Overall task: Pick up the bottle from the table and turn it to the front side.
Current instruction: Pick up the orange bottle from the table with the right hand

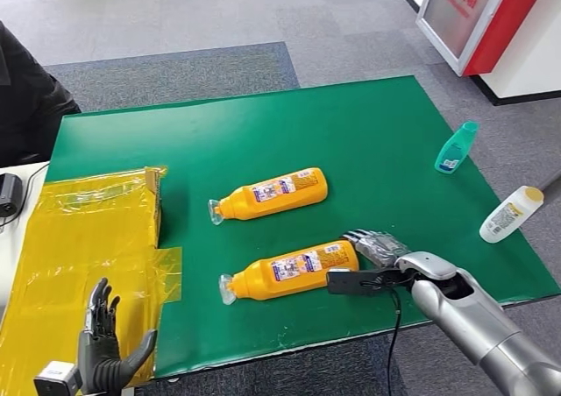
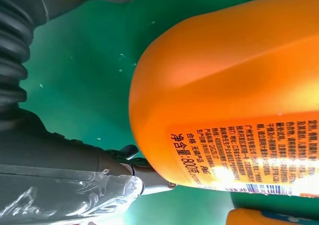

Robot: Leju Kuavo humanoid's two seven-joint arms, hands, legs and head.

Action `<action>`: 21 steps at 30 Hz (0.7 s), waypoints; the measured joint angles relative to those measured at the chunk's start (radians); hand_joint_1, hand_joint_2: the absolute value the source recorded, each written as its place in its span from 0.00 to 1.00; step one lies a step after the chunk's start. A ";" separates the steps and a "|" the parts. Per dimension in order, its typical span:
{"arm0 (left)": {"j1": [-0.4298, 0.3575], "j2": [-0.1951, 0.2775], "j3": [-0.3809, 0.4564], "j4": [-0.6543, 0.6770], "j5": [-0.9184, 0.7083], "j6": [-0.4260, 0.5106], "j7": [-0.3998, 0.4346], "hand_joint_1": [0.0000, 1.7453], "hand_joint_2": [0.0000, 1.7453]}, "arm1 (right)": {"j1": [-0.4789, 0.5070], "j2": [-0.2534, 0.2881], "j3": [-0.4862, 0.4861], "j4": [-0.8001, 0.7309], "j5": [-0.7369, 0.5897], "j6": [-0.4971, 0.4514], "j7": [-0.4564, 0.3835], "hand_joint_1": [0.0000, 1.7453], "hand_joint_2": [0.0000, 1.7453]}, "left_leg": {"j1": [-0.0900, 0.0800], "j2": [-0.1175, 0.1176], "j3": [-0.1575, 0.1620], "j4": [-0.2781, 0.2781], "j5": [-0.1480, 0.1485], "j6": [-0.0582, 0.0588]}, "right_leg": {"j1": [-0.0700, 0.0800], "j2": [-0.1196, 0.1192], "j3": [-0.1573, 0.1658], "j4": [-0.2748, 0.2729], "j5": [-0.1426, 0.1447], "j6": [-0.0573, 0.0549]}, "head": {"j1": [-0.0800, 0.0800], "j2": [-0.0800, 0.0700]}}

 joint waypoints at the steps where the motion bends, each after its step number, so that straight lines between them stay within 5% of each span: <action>1: -0.001 0.002 -0.004 0.002 0.002 0.002 0.000 0.00 1.00 | -0.002 -0.001 0.006 0.000 -0.005 0.000 -0.001 0.00 1.00 | 0.000 0.000 0.000 0.000 0.000 0.000 | 0.000 0.000 0.000 0.000 0.000 0.000 | 0.000 0.000; 21: -0.001 0.020 -0.033 0.012 0.013 0.025 0.000 0.00 1.00 | -0.010 0.024 0.071 -0.036 -0.080 -0.128 0.044 0.00 1.00 | 0.000 0.000 0.000 0.000 0.000 0.000 | 0.000 0.000 0.000 0.000 0.000 0.000 | 0.000 0.000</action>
